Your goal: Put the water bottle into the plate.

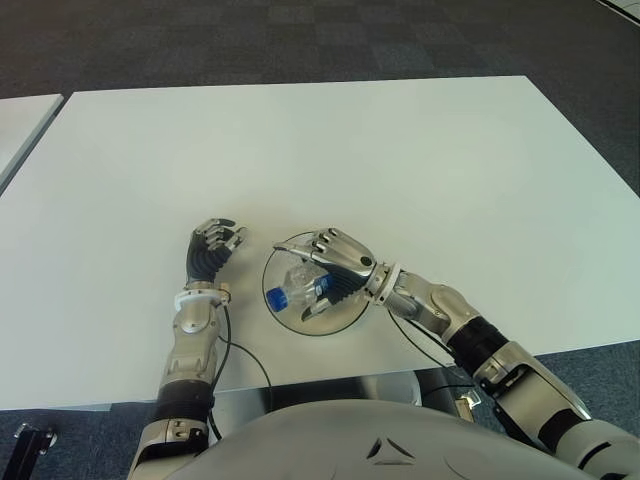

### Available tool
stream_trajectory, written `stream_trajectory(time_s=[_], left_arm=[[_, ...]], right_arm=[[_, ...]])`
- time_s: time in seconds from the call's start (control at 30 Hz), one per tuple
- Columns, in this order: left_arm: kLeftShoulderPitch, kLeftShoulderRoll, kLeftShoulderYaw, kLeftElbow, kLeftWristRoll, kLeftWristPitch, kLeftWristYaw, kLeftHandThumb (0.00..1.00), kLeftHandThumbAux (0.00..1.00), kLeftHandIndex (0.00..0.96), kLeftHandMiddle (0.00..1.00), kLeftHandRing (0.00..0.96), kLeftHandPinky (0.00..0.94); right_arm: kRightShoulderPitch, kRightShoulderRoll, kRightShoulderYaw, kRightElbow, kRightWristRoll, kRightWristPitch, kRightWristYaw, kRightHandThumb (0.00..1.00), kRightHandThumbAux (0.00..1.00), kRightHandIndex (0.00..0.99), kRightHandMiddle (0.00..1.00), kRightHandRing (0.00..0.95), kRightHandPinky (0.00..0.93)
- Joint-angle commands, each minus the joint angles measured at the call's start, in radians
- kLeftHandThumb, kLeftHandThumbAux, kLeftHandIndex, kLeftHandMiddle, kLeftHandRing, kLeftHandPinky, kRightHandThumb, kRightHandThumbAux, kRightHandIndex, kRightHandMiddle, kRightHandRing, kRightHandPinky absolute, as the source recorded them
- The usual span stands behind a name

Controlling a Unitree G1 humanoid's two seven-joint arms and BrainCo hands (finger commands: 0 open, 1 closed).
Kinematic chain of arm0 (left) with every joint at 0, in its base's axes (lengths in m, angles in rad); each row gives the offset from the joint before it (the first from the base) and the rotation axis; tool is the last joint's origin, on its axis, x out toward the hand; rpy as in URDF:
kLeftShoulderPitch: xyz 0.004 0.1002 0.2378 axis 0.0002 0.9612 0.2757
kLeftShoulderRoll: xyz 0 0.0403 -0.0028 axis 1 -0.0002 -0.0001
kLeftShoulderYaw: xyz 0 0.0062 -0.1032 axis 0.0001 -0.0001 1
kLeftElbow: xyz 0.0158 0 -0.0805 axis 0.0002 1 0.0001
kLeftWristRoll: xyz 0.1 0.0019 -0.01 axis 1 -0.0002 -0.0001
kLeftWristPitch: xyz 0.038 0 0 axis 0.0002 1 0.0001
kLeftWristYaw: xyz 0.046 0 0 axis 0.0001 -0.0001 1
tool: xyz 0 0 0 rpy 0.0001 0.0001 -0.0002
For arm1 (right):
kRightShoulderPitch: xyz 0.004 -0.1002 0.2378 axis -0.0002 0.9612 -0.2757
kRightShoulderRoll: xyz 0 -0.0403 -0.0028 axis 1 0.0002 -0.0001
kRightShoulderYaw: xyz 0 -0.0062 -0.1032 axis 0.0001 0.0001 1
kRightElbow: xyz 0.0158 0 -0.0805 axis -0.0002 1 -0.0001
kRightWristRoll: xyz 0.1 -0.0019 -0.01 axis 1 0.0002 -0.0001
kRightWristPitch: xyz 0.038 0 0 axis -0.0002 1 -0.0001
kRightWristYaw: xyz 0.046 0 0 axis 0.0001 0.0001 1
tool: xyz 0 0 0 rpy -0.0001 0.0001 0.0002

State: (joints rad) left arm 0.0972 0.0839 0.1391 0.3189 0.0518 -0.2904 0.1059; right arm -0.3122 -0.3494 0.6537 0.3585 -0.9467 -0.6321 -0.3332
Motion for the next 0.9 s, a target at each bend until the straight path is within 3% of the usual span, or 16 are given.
stream_trajectory(time_s=[0.03, 0.43, 0.9], left_arm=[[0.008, -0.005, -0.003, -0.007, -0.001, 0.022, 0.003, 0.708, 0.711, 0.434, 0.590, 0.567, 0.551], [0.009, -0.002, -0.004, -0.017, 0.001, 0.033, 0.005, 0.707, 0.712, 0.434, 0.584, 0.570, 0.553], [0.003, 0.006, -0.002, -0.003, 0.007, 0.028, 0.004, 0.708, 0.712, 0.434, 0.595, 0.571, 0.551]], right_arm=[[-0.017, 0.004, 0.001, 0.010, -0.012, -0.015, -0.029, 0.054, 0.336, 0.000, 0.000, 0.000, 0.000], [-0.016, 0.007, 0.001, 0.015, -0.024, -0.003, -0.046, 0.070, 0.284, 0.000, 0.000, 0.000, 0.000], [-0.026, 0.017, 0.012, 0.045, -0.060, 0.007, -0.103, 0.036, 0.299, 0.000, 0.000, 0.000, 0.000]])
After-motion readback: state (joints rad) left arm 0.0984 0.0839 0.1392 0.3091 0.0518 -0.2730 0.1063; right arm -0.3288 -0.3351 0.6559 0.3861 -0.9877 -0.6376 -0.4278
